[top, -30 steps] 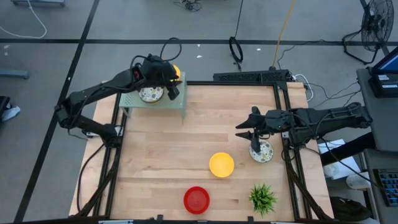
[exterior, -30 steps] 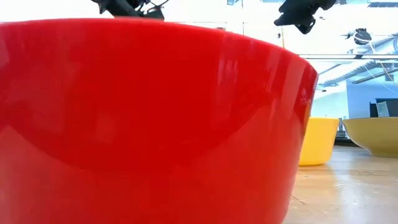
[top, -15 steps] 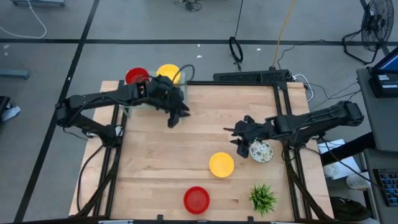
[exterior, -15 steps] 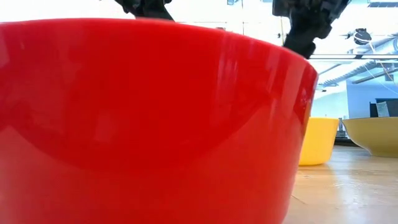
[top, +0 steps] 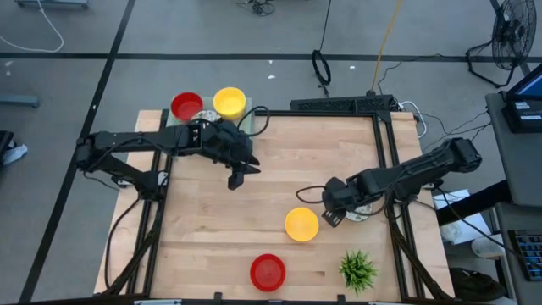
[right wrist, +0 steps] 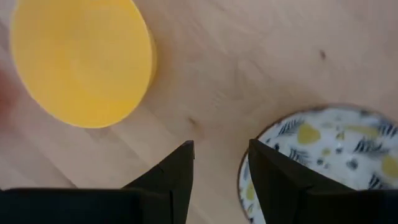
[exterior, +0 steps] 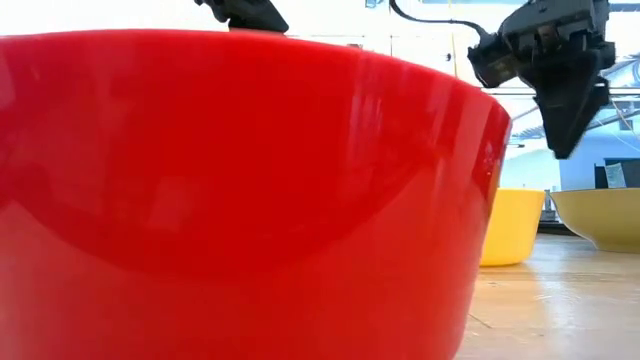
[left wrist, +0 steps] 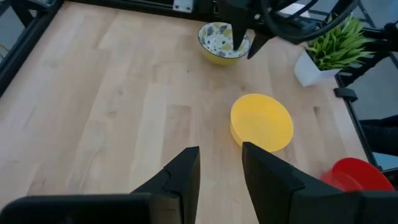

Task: Pick & Place Mini bowls
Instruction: Stack the white patterned bowl on top of the white patterned bowls on the shelf

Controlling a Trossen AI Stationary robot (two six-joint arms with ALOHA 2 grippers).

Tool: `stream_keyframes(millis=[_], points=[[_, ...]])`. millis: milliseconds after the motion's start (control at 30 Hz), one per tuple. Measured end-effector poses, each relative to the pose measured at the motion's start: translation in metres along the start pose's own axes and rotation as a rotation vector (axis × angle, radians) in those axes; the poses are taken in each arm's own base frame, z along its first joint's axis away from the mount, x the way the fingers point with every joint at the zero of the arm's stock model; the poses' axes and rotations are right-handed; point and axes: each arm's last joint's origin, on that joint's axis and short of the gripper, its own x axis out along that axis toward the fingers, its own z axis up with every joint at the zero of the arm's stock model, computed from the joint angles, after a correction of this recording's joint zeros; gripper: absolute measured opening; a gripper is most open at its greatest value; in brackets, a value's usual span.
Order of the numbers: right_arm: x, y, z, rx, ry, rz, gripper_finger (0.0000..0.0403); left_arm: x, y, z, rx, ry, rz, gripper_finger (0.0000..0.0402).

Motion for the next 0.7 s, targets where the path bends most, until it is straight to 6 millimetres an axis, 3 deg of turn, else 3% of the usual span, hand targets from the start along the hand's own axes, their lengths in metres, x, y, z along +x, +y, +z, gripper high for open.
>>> stream_keyframes(millis=[367,700], points=[[0.029,-0.001,-0.004,0.182,0.05,-0.134,0.0139,0.001,-0.005,-0.001,0.013,0.011,-0.012,0.0122],[0.056,-0.019,-0.01,0.19,0.058,-0.265,0.0138,0.001,-0.007,-0.003,0.005,0.033,-0.019,0.0122]])
